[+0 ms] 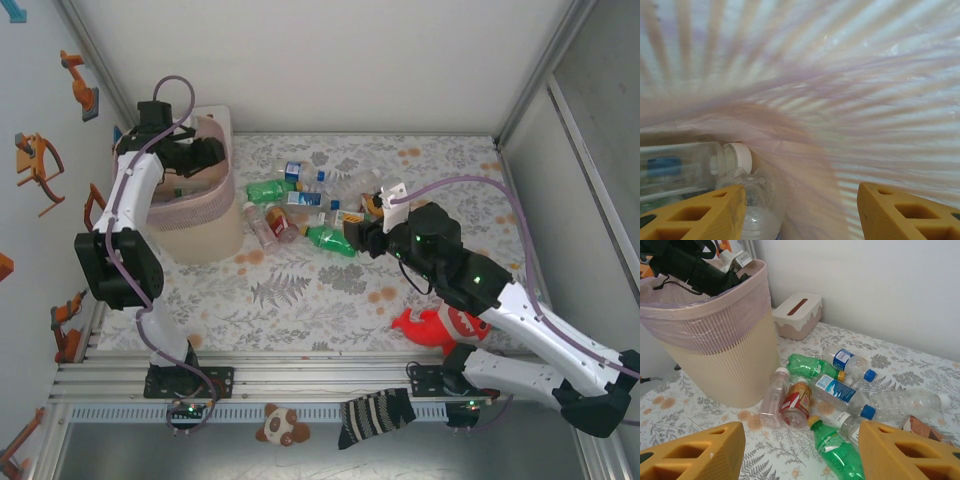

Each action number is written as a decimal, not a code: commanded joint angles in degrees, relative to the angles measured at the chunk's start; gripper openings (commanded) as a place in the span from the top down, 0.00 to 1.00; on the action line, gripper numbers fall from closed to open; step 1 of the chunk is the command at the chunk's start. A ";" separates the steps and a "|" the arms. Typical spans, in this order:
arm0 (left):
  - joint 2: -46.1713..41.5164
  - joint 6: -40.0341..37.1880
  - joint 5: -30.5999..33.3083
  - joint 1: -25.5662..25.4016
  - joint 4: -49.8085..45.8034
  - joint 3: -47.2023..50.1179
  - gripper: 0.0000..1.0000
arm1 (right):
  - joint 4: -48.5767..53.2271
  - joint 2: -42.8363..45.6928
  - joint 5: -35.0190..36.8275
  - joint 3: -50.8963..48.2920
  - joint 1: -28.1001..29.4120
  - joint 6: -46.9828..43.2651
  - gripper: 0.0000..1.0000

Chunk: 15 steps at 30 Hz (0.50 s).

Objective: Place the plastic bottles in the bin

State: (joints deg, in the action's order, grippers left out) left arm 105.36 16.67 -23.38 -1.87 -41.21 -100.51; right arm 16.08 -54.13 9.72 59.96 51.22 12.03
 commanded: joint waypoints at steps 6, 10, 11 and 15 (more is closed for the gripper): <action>-1.80 -5.98 -11.41 -2.14 -0.10 0.06 0.41 | -0.03 -0.66 1.01 0.10 0.47 0.61 0.39; -4.94 -6.72 -6.42 -2.00 -1.51 1.10 0.41 | 0.50 -1.61 1.37 0.68 0.46 1.01 0.39; -5.76 -6.78 -5.28 -1.88 -2.06 1.06 0.40 | 1.13 -2.02 1.81 1.07 0.47 1.59 0.39; -9.80 -6.77 -1.42 -1.51 -4.38 0.51 0.40 | 5.44 -5.31 3.50 4.36 0.46 3.56 0.41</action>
State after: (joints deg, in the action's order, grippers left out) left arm 100.62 11.68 -27.59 -3.70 -42.96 -99.72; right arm 18.57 -57.80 10.87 61.12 51.22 13.43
